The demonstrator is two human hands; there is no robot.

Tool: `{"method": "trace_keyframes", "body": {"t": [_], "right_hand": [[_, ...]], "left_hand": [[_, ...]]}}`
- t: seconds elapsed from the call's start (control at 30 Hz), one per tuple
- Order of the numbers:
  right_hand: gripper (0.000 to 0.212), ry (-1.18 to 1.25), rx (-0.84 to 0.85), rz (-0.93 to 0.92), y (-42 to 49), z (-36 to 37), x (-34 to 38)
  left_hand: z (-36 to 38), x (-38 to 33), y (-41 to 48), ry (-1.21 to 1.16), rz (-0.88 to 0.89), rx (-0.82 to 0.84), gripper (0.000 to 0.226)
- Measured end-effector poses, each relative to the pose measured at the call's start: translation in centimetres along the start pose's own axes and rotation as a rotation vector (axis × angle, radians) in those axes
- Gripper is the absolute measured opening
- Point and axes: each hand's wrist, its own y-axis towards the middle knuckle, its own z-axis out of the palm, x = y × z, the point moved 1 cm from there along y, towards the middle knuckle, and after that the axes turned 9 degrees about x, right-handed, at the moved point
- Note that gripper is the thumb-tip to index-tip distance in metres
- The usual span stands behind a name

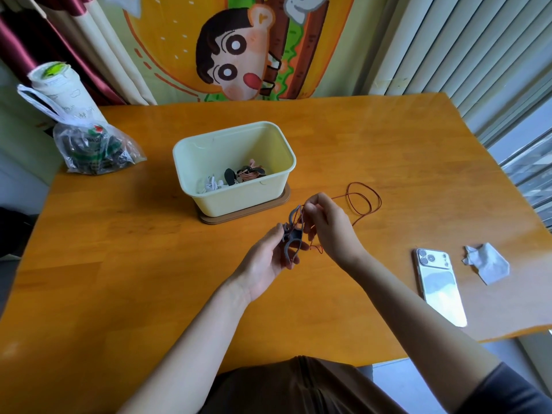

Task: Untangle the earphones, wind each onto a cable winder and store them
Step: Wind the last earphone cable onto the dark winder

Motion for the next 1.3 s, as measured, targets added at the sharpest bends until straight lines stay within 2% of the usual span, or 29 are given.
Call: {"method": "trace_keyframes", "body": {"t": [0.1,0.17,0.33,0.4,0.53,0.63,0.77,0.9,1.1,1.23,1.3], "right_hand": [[0.02,0.084,-0.021,0.01,0.2,0.3,0.3],[0.02,0.127,-0.034,0.006,0.4,0.5,0.4],[0.021,0.155,-0.063,0.006,0.3,0.6,0.1],[0.021,0.169,-0.067,0.001,0.1,0.7,0.1],[0.022,0.175,-0.075,-0.007,-0.1,0.5,0.2],[0.018,0.048,-0.077,-0.01,-0.1,0.0,0.2],[0.01,-0.274,-0.123,-0.094,-0.1,-1.1,0.4],[0.019,-0.489,-0.01,-0.164,-0.4,-2.1,1.1],[0.022,-0.713,0.117,-0.349,-0.3,-3.1,2.3],[0.035,-0.906,0.101,-0.433,-0.3,-3.4,2.9],[0.028,-0.919,0.103,-0.44,-0.5,-3.4,3.0]], "left_hand": [[0.1,0.1,0.1,0.036,0.097,-0.015,0.038],[0.3,-0.1,-0.1,0.151,0.123,-0.049,0.032],[-0.2,-0.5,-0.5,0.43,0.043,-0.069,0.025],[-0.2,-0.8,-0.6,0.424,-0.001,-0.053,0.023],[0.1,-0.8,-0.6,0.179,0.014,0.004,0.019],[0.3,-0.7,-0.3,0.138,0.068,-0.053,0.019],[-0.2,-0.9,-0.1,0.299,0.115,-0.176,0.009],[-1.1,-1.5,0.0,0.421,0.171,-0.282,0.011],[-1.2,-1.9,0.2,0.541,0.178,-0.309,0.013],[-0.9,-2.1,0.3,0.548,0.155,-0.288,0.009],[-0.9,-2.2,0.3,0.568,0.141,-0.294,0.009]]}}
